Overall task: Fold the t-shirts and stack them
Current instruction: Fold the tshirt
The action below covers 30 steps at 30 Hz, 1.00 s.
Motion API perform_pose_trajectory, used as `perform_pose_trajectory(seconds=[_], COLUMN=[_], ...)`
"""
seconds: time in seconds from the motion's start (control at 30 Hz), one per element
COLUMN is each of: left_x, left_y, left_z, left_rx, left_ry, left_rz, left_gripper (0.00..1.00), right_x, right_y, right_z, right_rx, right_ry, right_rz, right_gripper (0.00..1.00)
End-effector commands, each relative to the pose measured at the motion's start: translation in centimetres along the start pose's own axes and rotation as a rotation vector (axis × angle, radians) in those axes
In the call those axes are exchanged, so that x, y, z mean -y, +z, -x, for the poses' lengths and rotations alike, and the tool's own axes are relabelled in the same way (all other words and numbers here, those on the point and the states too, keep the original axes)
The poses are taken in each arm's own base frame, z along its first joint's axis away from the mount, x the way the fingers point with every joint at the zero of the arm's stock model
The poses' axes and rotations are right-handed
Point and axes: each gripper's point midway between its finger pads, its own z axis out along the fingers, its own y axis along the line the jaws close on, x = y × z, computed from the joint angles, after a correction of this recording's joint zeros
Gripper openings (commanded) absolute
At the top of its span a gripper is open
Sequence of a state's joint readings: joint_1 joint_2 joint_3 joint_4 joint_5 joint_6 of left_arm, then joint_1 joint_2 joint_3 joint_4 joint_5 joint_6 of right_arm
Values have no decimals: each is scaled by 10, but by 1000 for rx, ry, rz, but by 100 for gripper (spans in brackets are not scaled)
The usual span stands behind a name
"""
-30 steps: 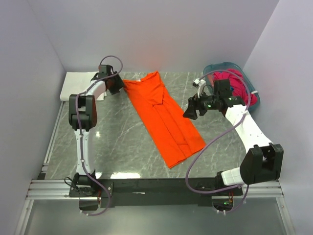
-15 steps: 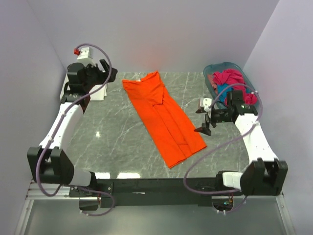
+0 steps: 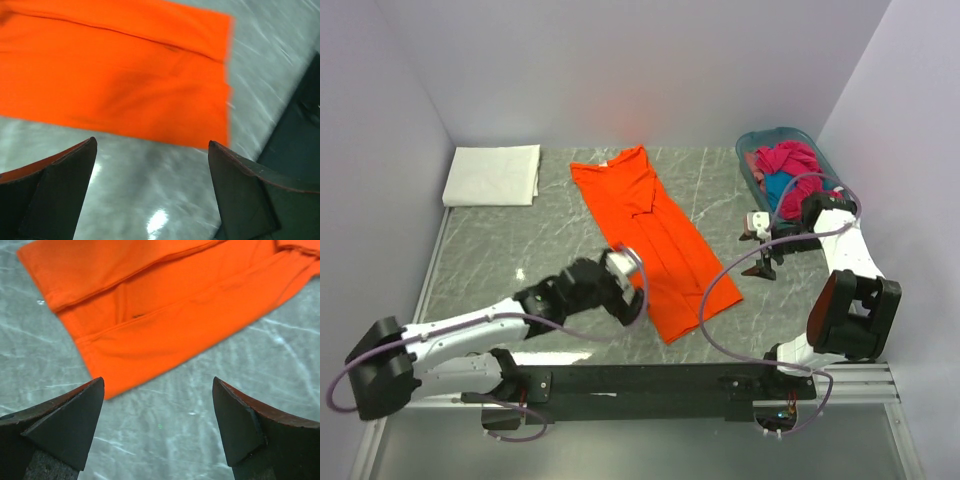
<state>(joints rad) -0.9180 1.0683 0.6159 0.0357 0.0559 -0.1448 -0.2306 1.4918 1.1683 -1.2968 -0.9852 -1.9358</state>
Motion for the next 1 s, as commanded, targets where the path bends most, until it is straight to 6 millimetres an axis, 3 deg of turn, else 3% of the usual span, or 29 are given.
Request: perform_pose_trajectory(seconds=[0.0, 0.07, 0.1, 0.13, 0.17, 0.3, 0.57, 0.77, 0.9, 0.97], left_x=[40, 52, 68, 71, 73, 85, 105, 111, 95, 86], left_y=[18, 30, 41, 47, 53, 75, 89, 87, 90, 91], left_z=[-7, -17, -43, -48, -44, -63, -80, -99, -120, -119], left_rx=[36, -6, -84, -108, -103, -136, -161, -191, -267, -271], left_ry=[107, 163, 213, 236, 251, 273, 304, 337, 371, 379], left_rz=[-52, -34, -52, -43, -12, -9, -4, 37, 139, 207], left_gripper=[96, 94, 91, 91, 90, 86, 82, 82, 66, 58], right_x=[-28, -30, -31, -32, -35, -42, -42, -38, -39, -41], right_y=[2, 4, 5, 6, 9, 11, 13, 13, 12, 13], right_z=[7, 6, 6, 4, 2, 0, -8, -6, -8, -11], right_rx=[48, 60, 66, 64, 69, 68, 48, 55, 40, 25], right_ry=[-21, 0, 5, 4, 9, 17, 37, 36, 22, 7], right_rz=[71, 76, 77, 80, 87, 104, 105, 94, 85, 86], right_gripper=[94, 94, 94, 94, 94, 95, 96, 97, 98, 98])
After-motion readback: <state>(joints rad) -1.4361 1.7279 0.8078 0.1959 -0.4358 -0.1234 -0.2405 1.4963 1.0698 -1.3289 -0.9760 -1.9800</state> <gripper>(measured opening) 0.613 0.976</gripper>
